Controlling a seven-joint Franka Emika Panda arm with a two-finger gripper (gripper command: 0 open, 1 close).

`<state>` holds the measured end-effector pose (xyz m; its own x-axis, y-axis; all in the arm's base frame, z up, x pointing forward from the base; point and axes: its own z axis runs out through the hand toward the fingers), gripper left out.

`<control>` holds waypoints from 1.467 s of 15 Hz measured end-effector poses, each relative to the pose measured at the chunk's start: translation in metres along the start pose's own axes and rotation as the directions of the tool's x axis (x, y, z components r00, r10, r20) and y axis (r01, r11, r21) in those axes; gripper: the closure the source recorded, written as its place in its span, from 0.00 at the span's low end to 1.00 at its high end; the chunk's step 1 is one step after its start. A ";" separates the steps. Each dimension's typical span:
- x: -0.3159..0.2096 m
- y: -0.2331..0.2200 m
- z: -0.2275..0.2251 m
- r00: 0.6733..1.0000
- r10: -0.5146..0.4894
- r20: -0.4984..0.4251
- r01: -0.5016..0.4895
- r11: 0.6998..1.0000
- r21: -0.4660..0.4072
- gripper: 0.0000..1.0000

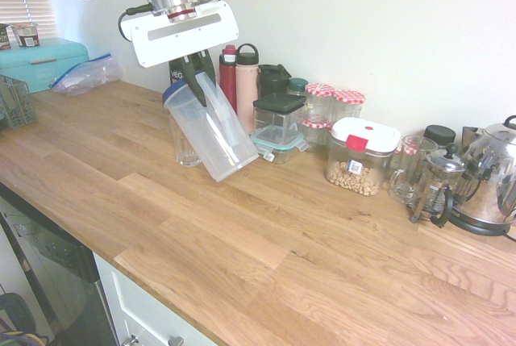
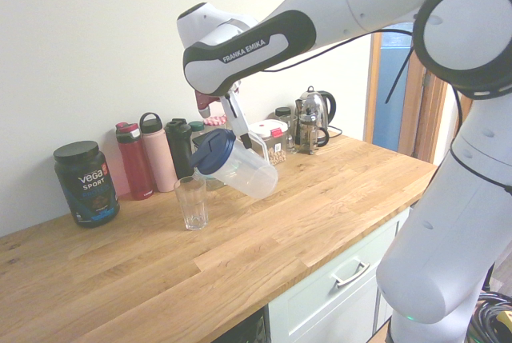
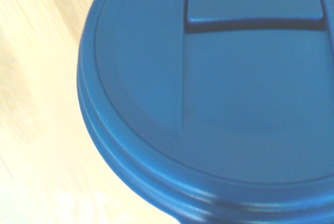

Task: Pour me some water

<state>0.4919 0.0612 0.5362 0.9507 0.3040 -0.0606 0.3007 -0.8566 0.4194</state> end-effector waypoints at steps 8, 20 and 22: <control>0.040 -0.023 -0.003 0.993 -0.086 0.080 0.095 0.987 -0.130 1.00; -0.071 0.098 -0.037 0.965 0.263 0.002 -0.261 0.960 0.104 1.00; -0.104 0.126 -0.016 0.928 0.370 0.031 -0.370 0.916 0.154 1.00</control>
<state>0.4301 -0.0719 0.6098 0.9963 -0.0477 0.0709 -0.0650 -0.9614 0.2672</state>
